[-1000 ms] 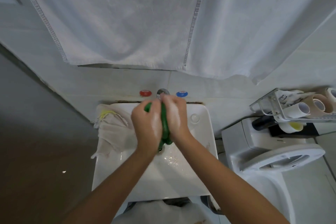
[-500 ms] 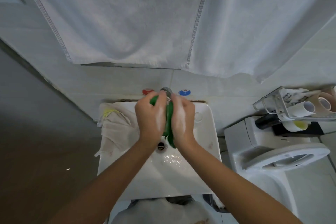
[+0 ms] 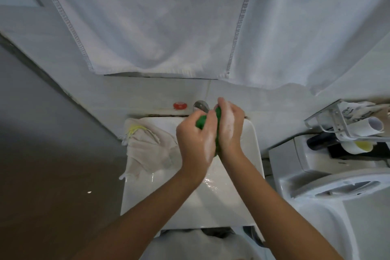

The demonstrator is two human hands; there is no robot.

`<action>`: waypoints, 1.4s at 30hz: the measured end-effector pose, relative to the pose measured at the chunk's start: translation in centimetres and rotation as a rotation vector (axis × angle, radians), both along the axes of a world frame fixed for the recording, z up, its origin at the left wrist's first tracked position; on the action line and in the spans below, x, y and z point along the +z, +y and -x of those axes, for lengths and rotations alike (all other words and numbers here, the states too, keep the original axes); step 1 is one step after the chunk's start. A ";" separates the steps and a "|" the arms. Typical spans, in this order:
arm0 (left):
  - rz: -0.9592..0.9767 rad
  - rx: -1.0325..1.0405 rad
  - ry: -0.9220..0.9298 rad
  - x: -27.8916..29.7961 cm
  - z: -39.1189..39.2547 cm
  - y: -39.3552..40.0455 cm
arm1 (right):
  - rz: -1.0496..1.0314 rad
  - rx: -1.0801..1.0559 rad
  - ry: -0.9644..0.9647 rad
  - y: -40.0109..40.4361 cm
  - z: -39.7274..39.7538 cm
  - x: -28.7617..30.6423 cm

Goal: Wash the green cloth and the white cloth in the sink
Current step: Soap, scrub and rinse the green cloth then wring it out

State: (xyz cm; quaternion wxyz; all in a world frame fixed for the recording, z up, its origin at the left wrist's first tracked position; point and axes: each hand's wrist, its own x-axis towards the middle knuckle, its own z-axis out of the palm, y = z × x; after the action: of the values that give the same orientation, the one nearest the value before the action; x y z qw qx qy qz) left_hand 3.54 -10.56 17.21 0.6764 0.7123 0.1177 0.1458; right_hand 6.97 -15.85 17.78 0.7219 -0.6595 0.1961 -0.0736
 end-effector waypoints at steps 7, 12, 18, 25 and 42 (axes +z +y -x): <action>0.017 0.062 0.044 -0.3 -1.4 1.2 | 0.096 0.174 -0.014 0.5 2.2 -0.3; -0.032 -0.020 0.033 0.6 -0.3 0.7 | -0.002 0.068 0.021 0.0 1.2 -0.3; 0.010 -0.002 0.013 0.4 0.7 0.4 | 0.030 0.125 0.026 -0.2 0.6 0.0; 0.034 0.104 0.100 -0.5 -1.5 1.3 | 0.041 0.190 0.046 0.7 2.0 -0.7; 0.005 0.055 0.171 -2.2 -3.2 2.5 | 0.101 0.161 0.004 1.3 1.9 -1.6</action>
State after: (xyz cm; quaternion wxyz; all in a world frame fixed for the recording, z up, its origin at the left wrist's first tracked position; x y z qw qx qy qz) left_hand 6.77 -8.09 15.01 0.6614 0.7170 0.1949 0.1027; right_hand 5.07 -14.60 16.21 0.6909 -0.7089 0.1400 -0.0240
